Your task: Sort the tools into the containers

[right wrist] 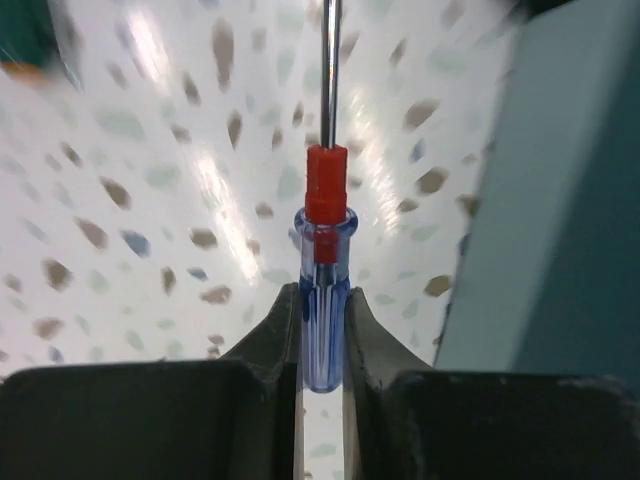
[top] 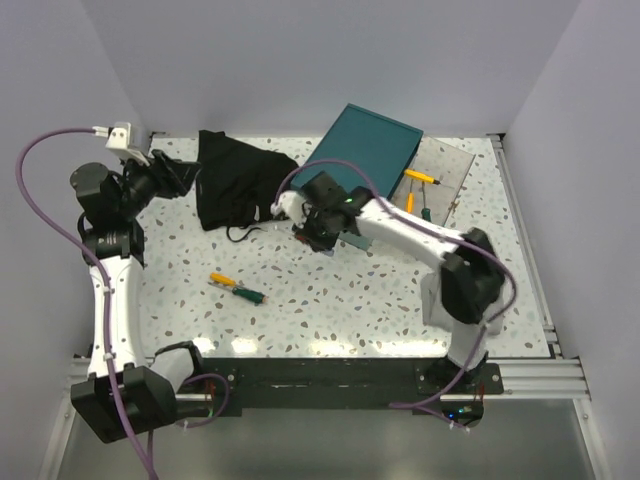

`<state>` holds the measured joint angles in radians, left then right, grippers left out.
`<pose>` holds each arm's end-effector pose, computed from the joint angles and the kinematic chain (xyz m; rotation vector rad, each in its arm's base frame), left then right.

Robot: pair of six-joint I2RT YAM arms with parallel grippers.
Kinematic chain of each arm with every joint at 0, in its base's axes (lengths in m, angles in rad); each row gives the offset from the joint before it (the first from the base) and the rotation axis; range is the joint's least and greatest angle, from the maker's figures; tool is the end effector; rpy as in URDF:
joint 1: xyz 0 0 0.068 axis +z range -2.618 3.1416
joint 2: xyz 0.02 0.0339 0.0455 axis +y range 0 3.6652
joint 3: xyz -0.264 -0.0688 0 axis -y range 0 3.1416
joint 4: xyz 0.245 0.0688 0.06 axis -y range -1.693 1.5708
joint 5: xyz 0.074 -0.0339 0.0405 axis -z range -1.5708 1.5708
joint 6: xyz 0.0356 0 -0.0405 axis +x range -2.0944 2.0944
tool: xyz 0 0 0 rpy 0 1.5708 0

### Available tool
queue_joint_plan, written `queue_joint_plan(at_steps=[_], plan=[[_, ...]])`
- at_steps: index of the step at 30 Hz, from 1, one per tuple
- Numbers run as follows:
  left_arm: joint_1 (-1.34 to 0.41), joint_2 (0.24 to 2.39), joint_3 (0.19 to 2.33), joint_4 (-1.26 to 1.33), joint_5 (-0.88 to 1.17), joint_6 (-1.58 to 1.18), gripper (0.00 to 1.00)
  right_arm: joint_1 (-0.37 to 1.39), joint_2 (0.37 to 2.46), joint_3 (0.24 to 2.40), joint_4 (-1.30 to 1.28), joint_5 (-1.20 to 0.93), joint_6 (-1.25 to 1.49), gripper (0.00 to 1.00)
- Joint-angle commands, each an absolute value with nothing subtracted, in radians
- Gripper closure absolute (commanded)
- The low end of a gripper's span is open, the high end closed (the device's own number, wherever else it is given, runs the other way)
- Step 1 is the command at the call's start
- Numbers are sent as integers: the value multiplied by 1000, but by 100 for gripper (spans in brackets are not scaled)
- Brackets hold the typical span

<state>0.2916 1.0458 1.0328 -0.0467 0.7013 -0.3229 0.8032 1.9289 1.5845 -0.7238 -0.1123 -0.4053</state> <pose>0.2312 0.0454 0.3927 0.0405 1.6487 -0.5932 0.2861 0.3022 0.2387 -1.5411 2.1647 0.2812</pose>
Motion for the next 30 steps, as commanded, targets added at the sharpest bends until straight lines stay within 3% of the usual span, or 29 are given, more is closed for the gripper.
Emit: queue_joint_plan(at_steps=[1,4,9,13,20,22,24,27,30], plan=[[253,1063,1072,17,713,-334,43,639,1446,1516,-405,-195,-46,100],[213,1071,1080,14,715,-322,43,511,1341,1486,-374,55,186,100],[147,1100,1118,-87,692,-229,43,335,1330,1491,-507,250,310,100],[132,1132,1115,-110,678,-224,43,223,1408,1519,-659,198,419,100],[127,1157,1138,-77,673,-232,43,130,1512,1483,-689,20,499,100],[127,1152,1134,-83,670,-222,43,130,1540,1485,-683,3,497,88],[129,1143,1126,-83,669,-221,42,130,1552,1489,-664,-35,482,61],[127,1123,1106,-81,666,-216,42,133,1546,1506,-612,-89,447,46],[127,1111,1095,-83,666,-212,41,173,1531,1545,-582,-115,388,40]])
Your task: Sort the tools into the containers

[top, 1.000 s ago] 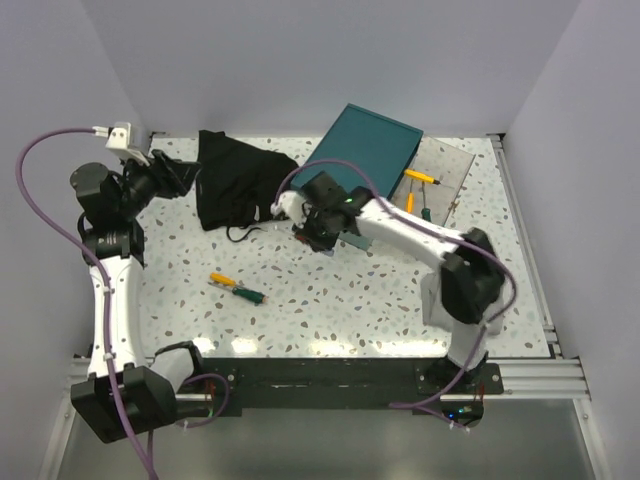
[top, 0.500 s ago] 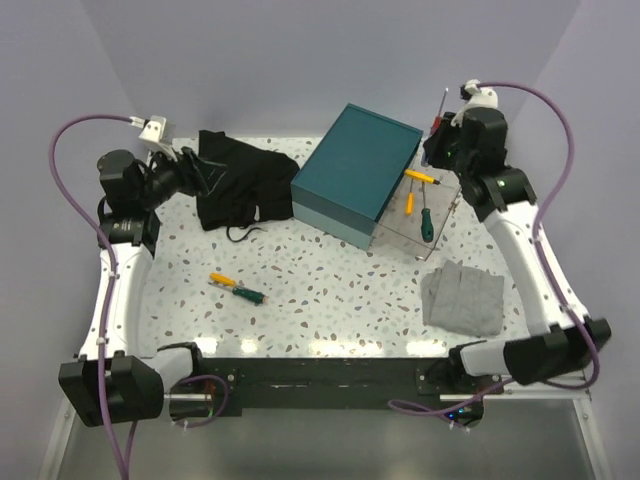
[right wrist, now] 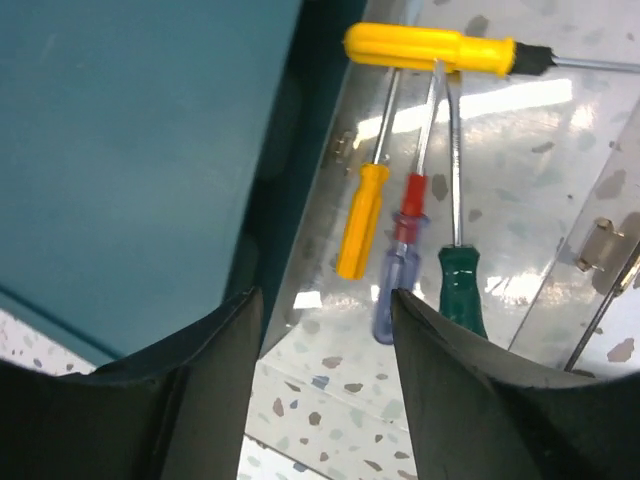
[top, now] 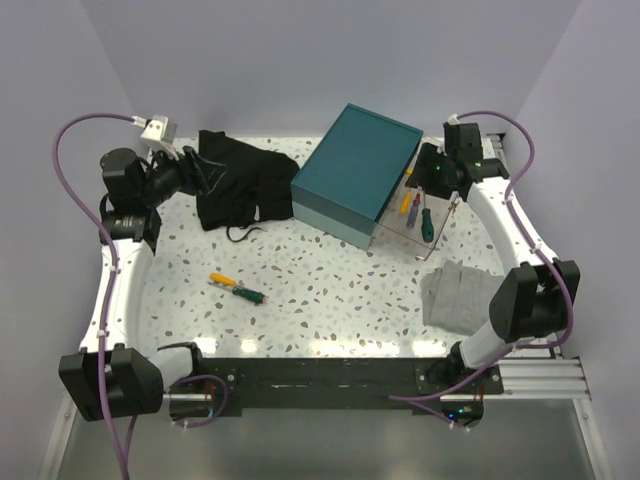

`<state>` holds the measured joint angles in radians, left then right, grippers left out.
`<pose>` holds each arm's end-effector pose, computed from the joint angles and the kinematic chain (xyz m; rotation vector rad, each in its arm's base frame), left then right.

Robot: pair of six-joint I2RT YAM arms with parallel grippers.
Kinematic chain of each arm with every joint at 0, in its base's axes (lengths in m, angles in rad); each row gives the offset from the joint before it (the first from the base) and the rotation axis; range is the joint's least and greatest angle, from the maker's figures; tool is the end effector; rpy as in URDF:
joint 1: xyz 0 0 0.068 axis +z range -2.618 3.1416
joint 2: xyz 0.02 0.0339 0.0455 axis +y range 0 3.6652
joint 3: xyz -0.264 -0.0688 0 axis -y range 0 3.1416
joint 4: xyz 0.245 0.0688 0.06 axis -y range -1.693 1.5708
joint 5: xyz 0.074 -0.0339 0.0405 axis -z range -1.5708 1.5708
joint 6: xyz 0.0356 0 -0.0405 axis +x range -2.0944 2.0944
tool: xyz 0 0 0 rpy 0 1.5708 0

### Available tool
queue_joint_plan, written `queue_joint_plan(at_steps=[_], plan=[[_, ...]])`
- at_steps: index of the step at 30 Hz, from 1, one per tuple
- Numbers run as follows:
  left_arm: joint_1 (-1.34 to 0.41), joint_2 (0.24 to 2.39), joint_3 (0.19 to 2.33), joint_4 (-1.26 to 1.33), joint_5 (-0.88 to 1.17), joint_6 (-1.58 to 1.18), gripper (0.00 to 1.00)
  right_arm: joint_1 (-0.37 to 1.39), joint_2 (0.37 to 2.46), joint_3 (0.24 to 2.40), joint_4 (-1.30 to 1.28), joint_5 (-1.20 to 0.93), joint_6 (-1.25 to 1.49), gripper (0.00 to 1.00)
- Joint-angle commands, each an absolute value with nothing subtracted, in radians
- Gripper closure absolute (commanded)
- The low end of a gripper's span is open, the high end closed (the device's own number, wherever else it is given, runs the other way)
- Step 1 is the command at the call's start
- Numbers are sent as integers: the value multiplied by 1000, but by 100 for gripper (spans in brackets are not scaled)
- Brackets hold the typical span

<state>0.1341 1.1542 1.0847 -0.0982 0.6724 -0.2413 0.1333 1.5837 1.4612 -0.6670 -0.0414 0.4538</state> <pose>0.2628 0.0131 0.3808 0.1734 1.7380 -0.6604 0.3478 0.0481 0.3293 0.3604 2.3571 0.3314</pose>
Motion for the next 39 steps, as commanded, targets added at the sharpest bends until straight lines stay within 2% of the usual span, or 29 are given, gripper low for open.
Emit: queue_joint_plan(at_steps=[1,5,9,15,25,39], plan=[[127,1108,1094,-81,663,-213,41,192,1523,1549,-569,-124,364,40],[136,1103,1097,-49,660,-256,41,381,1470,1510,-519,-104,172,38],[181,1089,1101,-17,663,-350,41,668,1453,1422,-445,-113,6,36],[215,1023,1114,-58,592,-387,41,958,1576,1387,-382,-62,-92,35],[230,899,1100,-153,534,-298,39,1094,1934,1569,-376,-55,-141,35],[288,838,1046,-144,564,-342,39,1157,2114,1658,-364,-22,-196,37]])
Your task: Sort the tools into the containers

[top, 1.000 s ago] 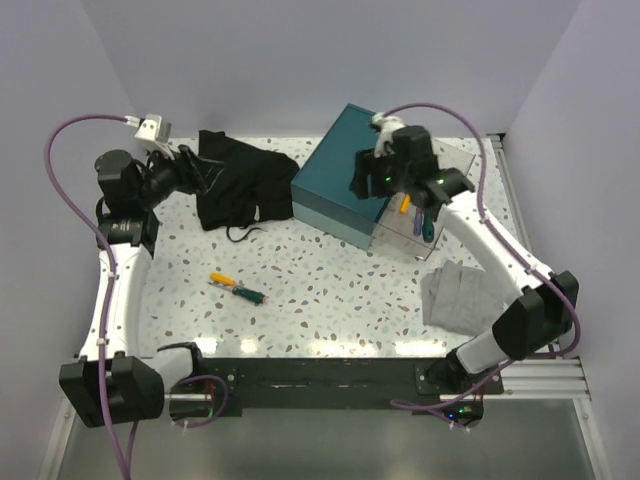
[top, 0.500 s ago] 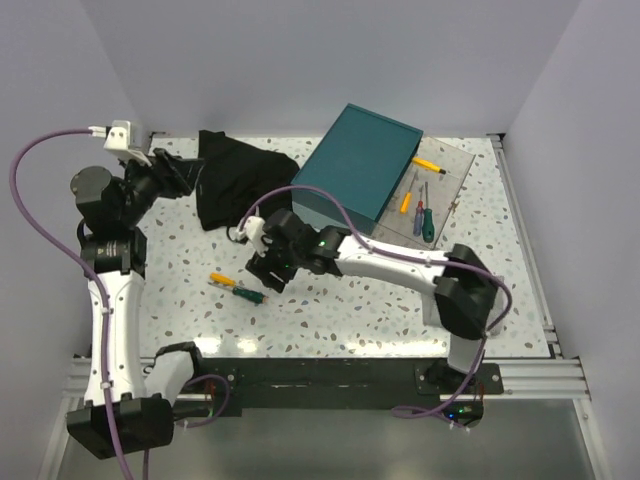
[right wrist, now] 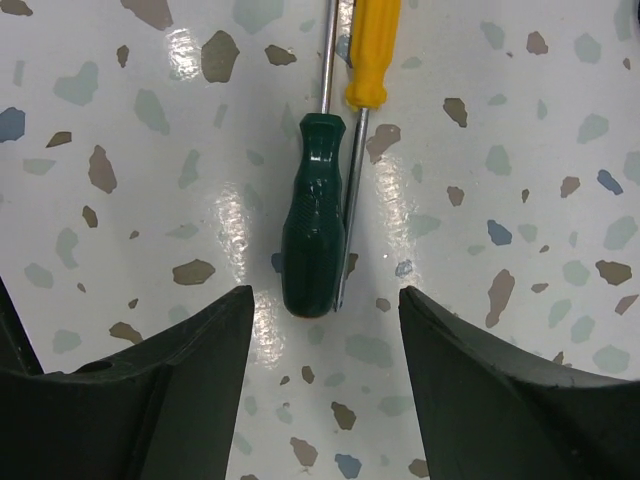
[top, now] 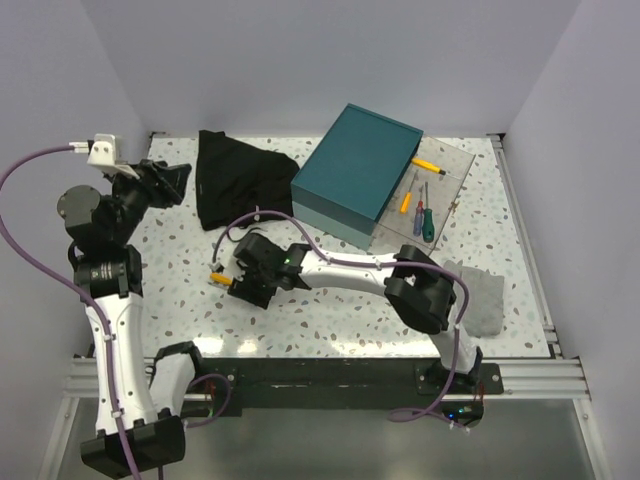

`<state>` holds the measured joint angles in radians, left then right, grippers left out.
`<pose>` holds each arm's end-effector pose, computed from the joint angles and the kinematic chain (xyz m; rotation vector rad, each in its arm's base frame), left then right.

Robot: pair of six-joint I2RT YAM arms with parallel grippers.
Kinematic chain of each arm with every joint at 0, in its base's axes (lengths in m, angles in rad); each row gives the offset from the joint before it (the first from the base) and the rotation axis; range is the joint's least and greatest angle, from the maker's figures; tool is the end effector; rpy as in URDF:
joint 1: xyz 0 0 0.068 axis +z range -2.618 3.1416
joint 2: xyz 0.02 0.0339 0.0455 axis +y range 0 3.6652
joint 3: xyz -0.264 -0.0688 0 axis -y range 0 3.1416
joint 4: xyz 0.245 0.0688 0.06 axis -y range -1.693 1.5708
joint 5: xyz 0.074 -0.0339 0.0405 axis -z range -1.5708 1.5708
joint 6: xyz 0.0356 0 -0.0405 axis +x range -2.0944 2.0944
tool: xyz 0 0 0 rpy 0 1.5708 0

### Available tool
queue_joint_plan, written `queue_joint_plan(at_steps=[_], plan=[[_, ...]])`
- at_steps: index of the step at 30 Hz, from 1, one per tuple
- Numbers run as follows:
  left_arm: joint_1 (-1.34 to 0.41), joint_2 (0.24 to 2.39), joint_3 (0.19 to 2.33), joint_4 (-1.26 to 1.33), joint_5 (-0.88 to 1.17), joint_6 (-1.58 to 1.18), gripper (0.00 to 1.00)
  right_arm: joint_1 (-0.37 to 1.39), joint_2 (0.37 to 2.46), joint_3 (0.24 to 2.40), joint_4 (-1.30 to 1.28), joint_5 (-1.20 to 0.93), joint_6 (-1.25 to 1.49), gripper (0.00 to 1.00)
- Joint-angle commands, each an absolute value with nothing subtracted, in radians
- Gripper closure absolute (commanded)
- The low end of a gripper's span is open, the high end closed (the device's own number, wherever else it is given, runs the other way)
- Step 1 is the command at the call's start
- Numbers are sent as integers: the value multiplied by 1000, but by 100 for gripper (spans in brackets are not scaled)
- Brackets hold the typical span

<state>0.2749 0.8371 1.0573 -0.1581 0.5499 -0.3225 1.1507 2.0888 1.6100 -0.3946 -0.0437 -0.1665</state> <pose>0.1719 0.0291 0.4281 -0.0109 1.5348 -0.4518 0.1887 0.4263 0.1993 -1.5488 1.9688 0.4785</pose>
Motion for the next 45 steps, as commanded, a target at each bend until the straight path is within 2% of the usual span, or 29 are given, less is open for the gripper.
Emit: queue_joint_plan(at_steps=[1,12,13,18,23,28,33,36,40,45], plan=[[288,841,1046,-141,568,-345,39,1158,2123,1663,-368,-15,-195,37],[298,862,1028,-106,583,-377,40,1161,2163,1667,-376,18,-235,47],[298,865,1028,-101,584,-379,40,1161,2163,1664,-377,18,-236,50],[299,888,1029,-78,597,-400,40,1161,2112,1654,-390,18,-258,76],[296,922,1026,-52,607,-414,41,1163,1965,1588,-416,14,-249,89],[296,954,1014,-18,617,-442,42,1158,1726,1491,-457,14,-230,100],[296,983,1026,-23,614,-437,43,1042,1507,1424,-454,38,-94,100],[296,999,1031,-37,611,-430,43,840,1378,1401,-430,12,70,100],[293,999,1025,-93,612,-405,44,712,1221,1307,-350,181,51,100],[276,1009,994,-208,551,-278,43,565,1126,1258,-440,347,211,100]])
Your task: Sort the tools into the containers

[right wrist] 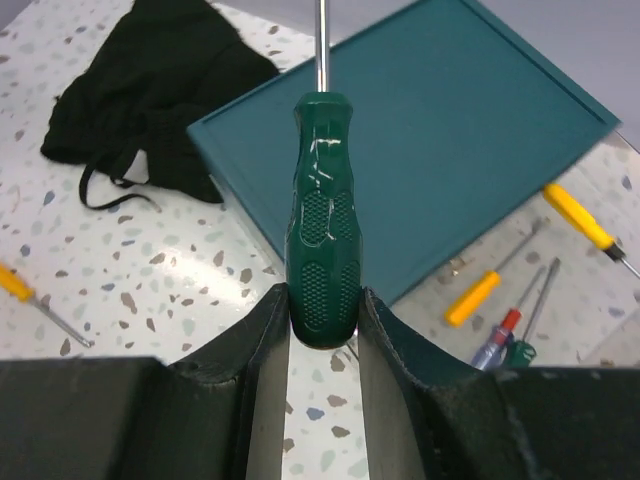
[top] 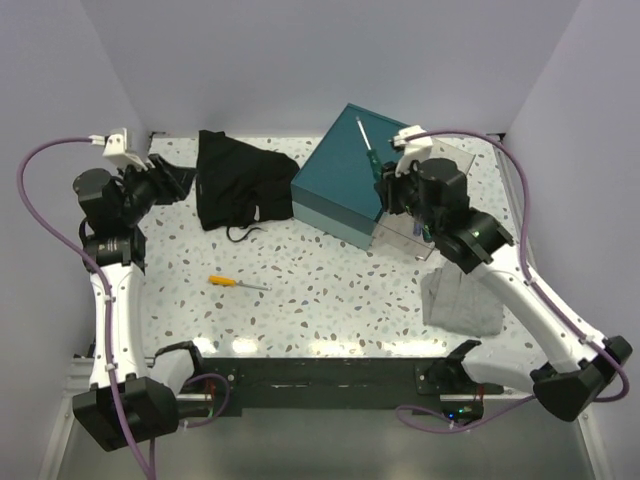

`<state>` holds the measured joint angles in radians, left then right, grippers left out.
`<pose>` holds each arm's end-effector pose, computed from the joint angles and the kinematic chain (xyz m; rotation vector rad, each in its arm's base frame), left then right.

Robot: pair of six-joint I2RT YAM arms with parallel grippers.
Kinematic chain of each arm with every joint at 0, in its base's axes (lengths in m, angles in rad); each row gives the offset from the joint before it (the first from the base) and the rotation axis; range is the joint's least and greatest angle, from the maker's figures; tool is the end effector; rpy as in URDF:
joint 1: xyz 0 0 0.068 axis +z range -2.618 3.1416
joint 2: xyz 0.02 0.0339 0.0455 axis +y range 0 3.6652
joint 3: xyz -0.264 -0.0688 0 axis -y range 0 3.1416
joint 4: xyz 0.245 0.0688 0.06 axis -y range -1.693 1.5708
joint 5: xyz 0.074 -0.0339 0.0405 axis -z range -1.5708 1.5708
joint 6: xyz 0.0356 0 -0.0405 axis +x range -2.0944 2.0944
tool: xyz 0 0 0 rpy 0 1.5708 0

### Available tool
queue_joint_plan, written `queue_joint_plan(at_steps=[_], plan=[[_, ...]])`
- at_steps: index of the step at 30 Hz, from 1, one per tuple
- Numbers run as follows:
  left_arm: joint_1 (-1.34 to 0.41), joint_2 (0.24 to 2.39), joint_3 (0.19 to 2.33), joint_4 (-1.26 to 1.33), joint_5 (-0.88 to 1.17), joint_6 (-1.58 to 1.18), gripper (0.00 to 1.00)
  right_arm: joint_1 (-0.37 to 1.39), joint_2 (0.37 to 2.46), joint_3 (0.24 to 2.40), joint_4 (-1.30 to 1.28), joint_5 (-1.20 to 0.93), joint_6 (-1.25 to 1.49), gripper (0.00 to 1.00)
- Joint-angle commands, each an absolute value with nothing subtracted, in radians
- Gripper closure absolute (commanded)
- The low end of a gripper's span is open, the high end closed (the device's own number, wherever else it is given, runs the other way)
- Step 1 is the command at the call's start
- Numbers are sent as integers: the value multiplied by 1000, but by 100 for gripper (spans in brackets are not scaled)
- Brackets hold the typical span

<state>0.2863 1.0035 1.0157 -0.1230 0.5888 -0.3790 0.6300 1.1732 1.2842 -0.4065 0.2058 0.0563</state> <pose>0.2218 0.0447 0.3877 -0.1146 1.6900 -0.5629 0.2134 0.1466 0.4120 -0.3906 1.8282 0.2834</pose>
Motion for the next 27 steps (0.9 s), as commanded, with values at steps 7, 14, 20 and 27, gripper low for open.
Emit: queue_joint_plan(at_steps=[7,14,20,27], plan=[[227,1123,1002,-388,681,127,43,197,1299,1321,-661,168,535,100],[161,1169,1011,-580,763,596,37,149,1512,1381,-618,-50,477,100],[101,1246,953,-778,634,1021,0,149,1520,1404,-614,-146,456,41],[97,1330,880,-775,509,1347,8,141,1411,1395,-585,-169,463,36]])
